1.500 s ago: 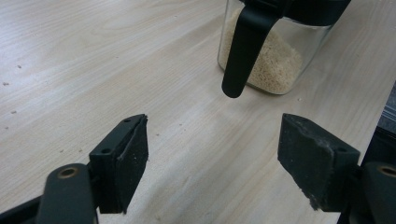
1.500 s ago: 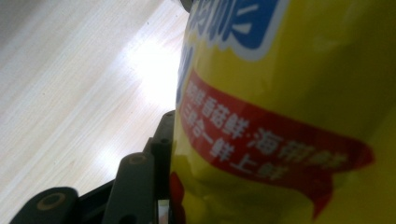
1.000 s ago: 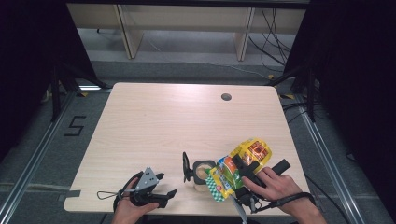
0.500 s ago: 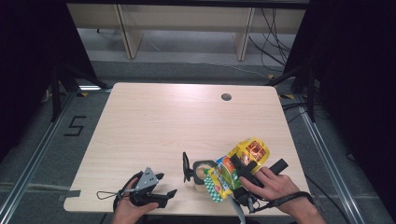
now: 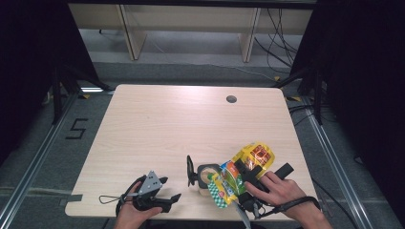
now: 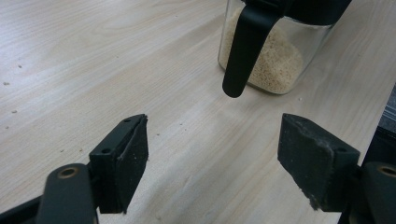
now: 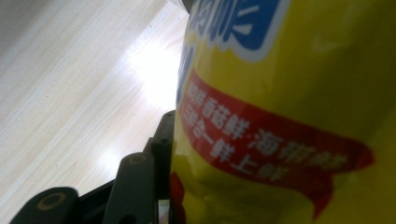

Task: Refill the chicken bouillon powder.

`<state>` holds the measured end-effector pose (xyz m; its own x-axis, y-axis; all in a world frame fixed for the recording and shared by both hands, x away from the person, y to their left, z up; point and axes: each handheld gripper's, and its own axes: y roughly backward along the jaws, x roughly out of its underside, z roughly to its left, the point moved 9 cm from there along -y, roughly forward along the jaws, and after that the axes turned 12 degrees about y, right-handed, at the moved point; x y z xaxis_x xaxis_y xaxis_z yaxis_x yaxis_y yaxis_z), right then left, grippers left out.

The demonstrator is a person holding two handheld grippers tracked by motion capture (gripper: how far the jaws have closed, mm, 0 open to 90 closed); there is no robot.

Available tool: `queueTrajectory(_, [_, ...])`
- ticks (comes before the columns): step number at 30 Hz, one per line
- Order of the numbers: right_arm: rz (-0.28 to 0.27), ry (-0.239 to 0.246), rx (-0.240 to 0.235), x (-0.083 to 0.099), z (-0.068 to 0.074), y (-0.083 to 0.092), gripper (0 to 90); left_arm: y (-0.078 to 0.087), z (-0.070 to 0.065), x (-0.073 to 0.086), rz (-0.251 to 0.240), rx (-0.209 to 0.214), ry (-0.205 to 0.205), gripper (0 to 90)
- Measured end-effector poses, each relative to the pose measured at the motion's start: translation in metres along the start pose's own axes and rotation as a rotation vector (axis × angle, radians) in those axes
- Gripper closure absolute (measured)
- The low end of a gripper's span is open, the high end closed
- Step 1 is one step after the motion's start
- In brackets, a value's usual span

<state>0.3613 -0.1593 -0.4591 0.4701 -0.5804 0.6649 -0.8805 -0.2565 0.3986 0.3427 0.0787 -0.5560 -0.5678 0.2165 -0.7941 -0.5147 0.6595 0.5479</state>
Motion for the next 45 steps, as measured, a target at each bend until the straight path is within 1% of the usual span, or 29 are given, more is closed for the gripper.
queueTrajectory(2, [0.01,-0.007,0.034,0.0013,-0.0021,0.0002,56.7,0.0004,-0.0003,0.0001,0.004,0.001,0.003,24.3])
queueTrajectory(3, [0.018,-0.032,0.028,0.0012,-0.0004,0.0008,56.7,0.001,0.0009,0.0005,0.011,-0.006,-0.004,24.3])
queueTrajectory(7, [0.015,-0.029,0.024,0.0024,0.0003,0.0007,56.7,0.0,-0.0003,-0.0002,-0.003,0.0,0.004,24.3])
queueTrajectory(9, [0.017,-0.011,0.027,0.0043,-0.0003,0.0001,56.7,-0.0004,-0.0004,0.0,-0.003,0.001,0.006,24.3])
queueTrajectory(11, [0.011,0.004,-0.002,0.0031,0.0015,0.0001,56.7,-0.0001,-0.0001,0.0004,0.005,0.001,0.004,24.3])
queueTrajectory(12, [0.014,-0.026,-0.008,0.0018,0.0034,0.0013,56.7,-0.0002,-0.0002,0.0004,0.004,0.001,0.004,24.3])
queueTrajectory(14, [0.007,-0.029,0.009,0.0007,0.0026,0.0014,56.7,-0.0001,-0.0002,0.0003,0.004,0.0,0.004,24.3])
queueTrajectory(15, [0.015,-0.027,-0.004,0.0016,0.0029,0.0015,56.7,0.0009,0.0009,0.0011,0.016,-0.003,-0.009,24.3])
queueTrajectory(16, [0.021,-0.026,0.023,0.0023,0.002,0.001,56.7,0.0014,0.0008,0.0012,0.018,-0.007,-0.011,24.3])
queueTrajectory(18, [0.017,-0.027,-0.005,0.002,0.0036,0.0,56.7,0.0016,0.001,0.001,0.017,-0.007,-0.014,24.3])
queueTrajectory(19, [0.007,0.001,-0.006,0.0013,0.0029,-0.0008,56.7,-0.0003,-0.0005,-0.0001,-0.004,0.001,0.007,24.3])
queueTrajectory(20, [-0.012,-0.011,0.027,-0.0005,0.0022,-0.0025,56.7,-0.0007,-0.0004,-0.0003,-0.008,0.003,0.007,24.3])
queueTrajectory(22, [-0.021,-0.018,0.038,-0.0013,0.0014,-0.0029,56.7,-0.0008,-0.0005,0.0003,-0.002,0.004,0.012,24.3])
queueTrajectory(23, [0.013,-0.021,0.02,0.0002,0.0021,-0.0004,56.7,-0.0001,-0.0001,0.0006,0.007,0.0,0.003,24.3])
queueTrajectory(24, [0.006,0.0,-0.003,-0.0005,0.0021,-0.0009,56.8,0.001,0.0015,0.0013,0.021,-0.004,-0.018,24.3])
queueTrajectory(25, [0.008,-0.025,-0.013,-0.0019,0.0044,-0.0005,56.8,0.0013,0.0033,0.0018,0.029,-0.016,-0.026,24.3])
queueTrajectory(27, [-0.007,0.006,-0.005,-0.0031,0.0017,-0.001,56.9,0.0012,0.0024,0.0015,0.024,-0.01,-0.018,24.3])
queueTrajectory(28, [0.001,0.0,0.027,-0.0021,-0.0005,-0.0006,56.9,-0.0001,-0.0002,0.0003,0.003,0.001,0.005,24.3])
queueTrajectory(29, [0.011,-0.026,0.027,-0.0013,0.0002,0.0001,56.9,-0.0007,-0.0005,0.0003,-0.003,0.004,0.012,24.3])
queueTrajectory(32, [0.009,-0.021,-0.014,-0.0014,0.0021,0.0,56.9,0.0008,0.0011,0.0011,0.017,-0.003,-0.013,24.3])
queueTrajectory(33, [-0.004,0.015,-0.015,-0.0022,0.0013,-0.0009,56.9,0.001,0.002,0.0014,0.022,-0.008,-0.018,24.3])
queueTrajectory(35, [-0.007,0.01,-0.017,-0.0024,0.002,-0.001,56.9,0.001,0.0021,0.0015,0.024,-0.009,-0.019,24.3])
queueTrajectory(36, [0.006,-0.026,-0.003,-0.0019,0.0026,-0.0003,56.9,0.0011,0.0025,0.0017,0.025,-0.011,-0.019,24.3])
queueTrajectory(37, [0.005,-0.03,0.005,-0.0015,0.0021,-0.0007,56.9,0.0,-0.0002,0.0007,0.007,-0.001,0.005,24.3])
queueTrajectory(39, [0.003,0.005,-0.009,-0.0015,0.0017,-0.0015,56.9,0.0005,0.0003,0.0012,0.013,-0.006,0.005,24.3])
queueTrajectory(40, [0.006,-0.019,-0.015,-0.0026,0.0039,-0.0011,57.0,0.0001,-0.0002,0.0007,0.008,-0.003,0.008,24.3])
queueTrajectory(42, [0.002,-0.022,-0.011,-0.0025,0.0037,-0.0007,57.0,0.001,0.0021,0.0007,0.019,-0.004,-0.031,24.3])
queueTrajectory(44, [0.0,-0.004,-0.001,-0.0006,0.0011,-0.0012,57.0,0.0002,0.0006,0.0001,0.008,-0.001,-0.015,24.3])
queueTrajectory(45, [0.009,-0.026,-0.011,-0.0006,0.003,-0.0006,57.0,0.0004,0.0009,0.0002,0.01,-0.003,-0.017,24.3])
